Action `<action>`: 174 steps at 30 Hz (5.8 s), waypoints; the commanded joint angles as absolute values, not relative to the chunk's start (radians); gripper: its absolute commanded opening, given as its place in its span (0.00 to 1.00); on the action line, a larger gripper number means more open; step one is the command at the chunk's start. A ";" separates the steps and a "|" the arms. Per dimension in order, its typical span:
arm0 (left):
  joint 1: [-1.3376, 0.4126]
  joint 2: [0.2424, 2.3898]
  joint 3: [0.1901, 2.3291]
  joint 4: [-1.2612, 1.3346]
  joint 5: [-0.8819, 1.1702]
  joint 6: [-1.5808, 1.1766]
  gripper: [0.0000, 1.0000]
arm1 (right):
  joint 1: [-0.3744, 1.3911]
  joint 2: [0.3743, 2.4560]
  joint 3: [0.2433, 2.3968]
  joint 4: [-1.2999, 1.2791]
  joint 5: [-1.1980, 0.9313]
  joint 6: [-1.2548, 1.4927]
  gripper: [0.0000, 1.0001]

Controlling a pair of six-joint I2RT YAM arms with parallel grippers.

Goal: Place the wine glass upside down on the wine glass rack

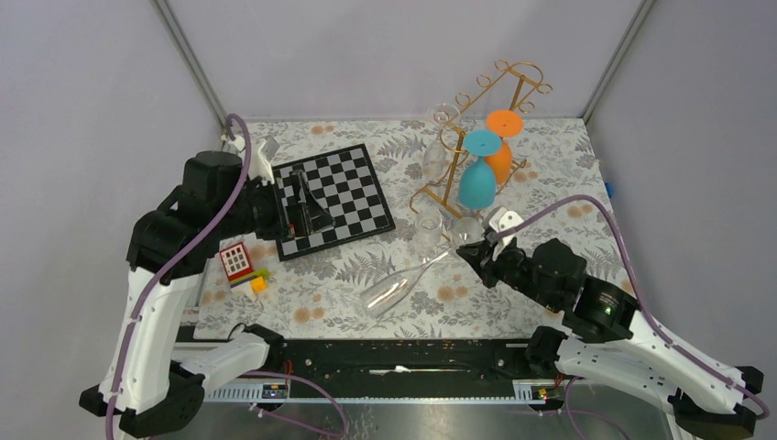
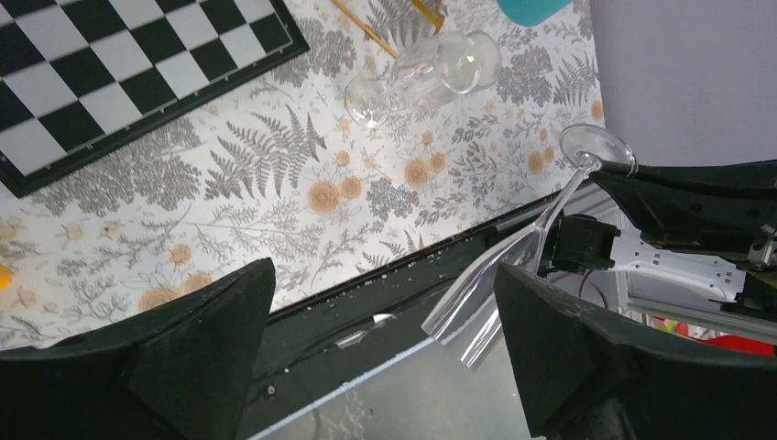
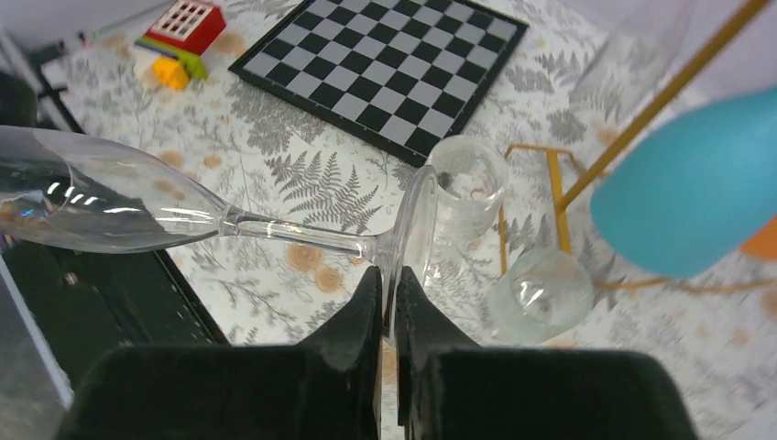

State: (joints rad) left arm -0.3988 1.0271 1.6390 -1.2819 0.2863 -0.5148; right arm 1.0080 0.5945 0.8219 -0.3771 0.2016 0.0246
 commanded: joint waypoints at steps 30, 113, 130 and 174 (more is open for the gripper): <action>-0.393 0.891 1.197 -0.774 0.726 -1.073 0.95 | 1.032 0.791 0.994 -0.254 -0.150 -0.939 0.00; -0.587 0.953 1.332 -0.767 0.376 -1.010 0.00 | 1.402 0.881 0.925 -0.224 0.446 -0.607 0.98; -0.559 0.926 1.314 -0.749 0.374 -0.969 0.00 | 1.298 0.708 0.771 -0.160 0.302 -0.051 0.95; -0.417 1.498 1.919 -0.625 0.561 -0.899 0.00 | 0.836 0.654 0.617 -0.027 -0.263 0.740 0.86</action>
State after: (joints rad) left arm -0.4313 1.4445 1.8198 -0.7475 0.4885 -0.8738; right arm 0.8745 0.6353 0.5854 -0.1081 -0.1600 0.6422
